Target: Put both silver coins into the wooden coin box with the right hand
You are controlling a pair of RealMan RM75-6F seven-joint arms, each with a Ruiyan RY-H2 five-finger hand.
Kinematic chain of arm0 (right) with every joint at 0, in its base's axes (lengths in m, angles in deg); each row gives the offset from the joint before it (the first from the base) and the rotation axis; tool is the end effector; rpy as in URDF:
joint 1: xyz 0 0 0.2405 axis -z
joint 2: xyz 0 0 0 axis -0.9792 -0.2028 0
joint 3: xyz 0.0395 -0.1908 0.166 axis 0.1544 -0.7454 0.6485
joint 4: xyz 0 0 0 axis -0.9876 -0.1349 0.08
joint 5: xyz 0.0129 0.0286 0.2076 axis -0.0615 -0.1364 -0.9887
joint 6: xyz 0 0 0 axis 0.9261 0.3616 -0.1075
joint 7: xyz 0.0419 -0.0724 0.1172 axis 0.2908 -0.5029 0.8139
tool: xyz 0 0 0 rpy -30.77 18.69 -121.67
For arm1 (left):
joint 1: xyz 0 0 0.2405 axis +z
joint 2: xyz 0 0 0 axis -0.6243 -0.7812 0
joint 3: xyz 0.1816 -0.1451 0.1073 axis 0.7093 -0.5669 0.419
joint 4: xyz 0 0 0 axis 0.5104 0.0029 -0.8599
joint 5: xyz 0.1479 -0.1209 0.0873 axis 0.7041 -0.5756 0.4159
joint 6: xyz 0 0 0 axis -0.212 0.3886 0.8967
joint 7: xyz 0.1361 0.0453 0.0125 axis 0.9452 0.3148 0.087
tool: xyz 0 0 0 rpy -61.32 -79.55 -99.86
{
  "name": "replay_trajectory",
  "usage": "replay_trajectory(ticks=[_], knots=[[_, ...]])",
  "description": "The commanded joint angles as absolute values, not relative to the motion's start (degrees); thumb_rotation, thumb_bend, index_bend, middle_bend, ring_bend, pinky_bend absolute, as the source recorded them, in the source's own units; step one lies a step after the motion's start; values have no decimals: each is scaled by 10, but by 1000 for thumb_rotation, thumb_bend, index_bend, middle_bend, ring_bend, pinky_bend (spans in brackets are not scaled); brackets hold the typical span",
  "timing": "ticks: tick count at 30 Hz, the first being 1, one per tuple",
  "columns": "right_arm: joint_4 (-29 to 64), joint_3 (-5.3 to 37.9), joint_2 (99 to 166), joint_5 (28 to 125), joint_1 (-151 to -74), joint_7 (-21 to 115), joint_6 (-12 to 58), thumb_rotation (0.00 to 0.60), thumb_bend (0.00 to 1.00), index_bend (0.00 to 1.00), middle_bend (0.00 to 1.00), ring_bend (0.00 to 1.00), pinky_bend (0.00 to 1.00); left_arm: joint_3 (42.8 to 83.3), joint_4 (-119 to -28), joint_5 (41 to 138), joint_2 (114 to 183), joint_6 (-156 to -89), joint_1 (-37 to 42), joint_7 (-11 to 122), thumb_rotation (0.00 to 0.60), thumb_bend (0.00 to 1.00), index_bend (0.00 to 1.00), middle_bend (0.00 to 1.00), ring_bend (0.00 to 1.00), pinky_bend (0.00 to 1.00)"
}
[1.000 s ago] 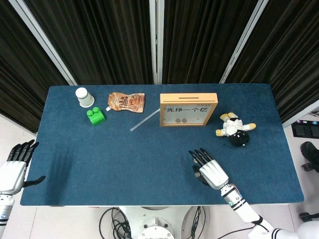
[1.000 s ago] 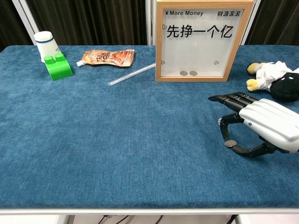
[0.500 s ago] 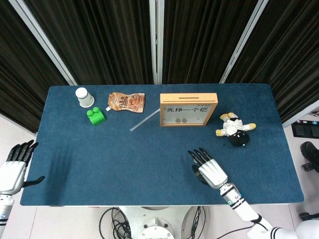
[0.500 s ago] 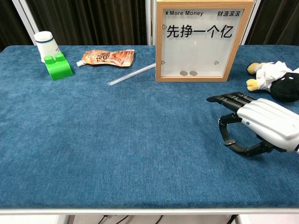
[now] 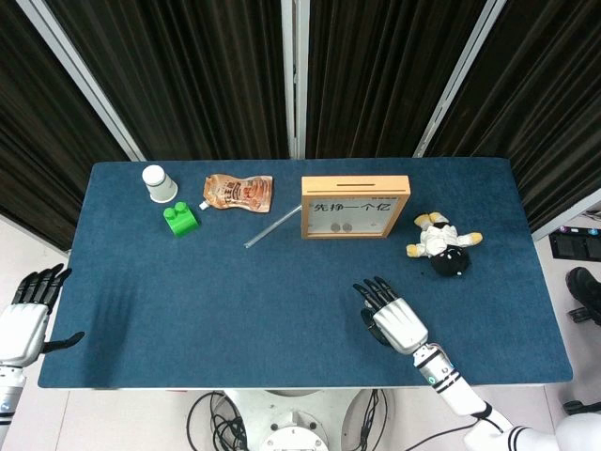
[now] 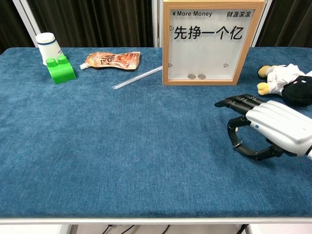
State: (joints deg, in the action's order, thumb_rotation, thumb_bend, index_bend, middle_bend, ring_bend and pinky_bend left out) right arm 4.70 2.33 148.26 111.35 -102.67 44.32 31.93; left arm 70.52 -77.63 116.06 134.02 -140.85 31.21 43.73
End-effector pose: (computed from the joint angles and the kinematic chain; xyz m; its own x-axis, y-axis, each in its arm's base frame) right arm -0.2416 -0.2426 -0.0498 0.4954 -0.1464 0.8562 -0.7659 -0.5387 0.3510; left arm -0.3502 0.1924 0.1485 0.3916 0.0608 0.9181 0.9199 -0.0492 -0.3891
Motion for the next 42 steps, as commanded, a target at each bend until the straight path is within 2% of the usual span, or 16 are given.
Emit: replay_trajectory(ticks=[1,5,11,15,19,23,29,37,42], knots=[[54,27,1476,1115,-1026,449,330,600,367,624,93,0,0,705,-777,1160,1340,-1408,312,437,600,37,44,0,0,0],[104,42,1441,1124,-1025,460,373,600,366,635,93,0,0,706,-778,1161,1340,-1407,311,436,600,37,44,0,0,0],[217,103,1362,1134,-1039,423,435,600,367,660,94,0,0,706,-779,1166,1339,-1408,309,437,600,37,44,0,0,0],[290,163,1322,1102,-1068,389,415,600,367,662,93,0,0,706,-783,1170,1338,-1410,307,438,600,37,44,0,0,0],[330,240,1312,1030,-1119,378,358,600,366,671,89,0,0,707,-789,1174,1335,-1414,308,439,600,37,43,0,0,0],[311,300,1327,954,-1173,382,298,600,363,689,92,0,0,709,-795,1174,1332,-1417,310,441,600,38,43,0,0,0],[269,339,1349,858,-1229,363,226,600,362,713,97,0,0,708,-801,1178,1329,-1420,309,442,600,37,44,0,0,0],[212,350,1366,740,-1272,333,152,600,373,727,102,0,0,706,-812,1169,1326,-1409,305,455,600,37,43,0,0,0],[188,351,1373,712,-1284,331,147,600,374,730,102,0,0,705,-811,1164,1327,-1404,303,455,600,38,43,0,0,0]])
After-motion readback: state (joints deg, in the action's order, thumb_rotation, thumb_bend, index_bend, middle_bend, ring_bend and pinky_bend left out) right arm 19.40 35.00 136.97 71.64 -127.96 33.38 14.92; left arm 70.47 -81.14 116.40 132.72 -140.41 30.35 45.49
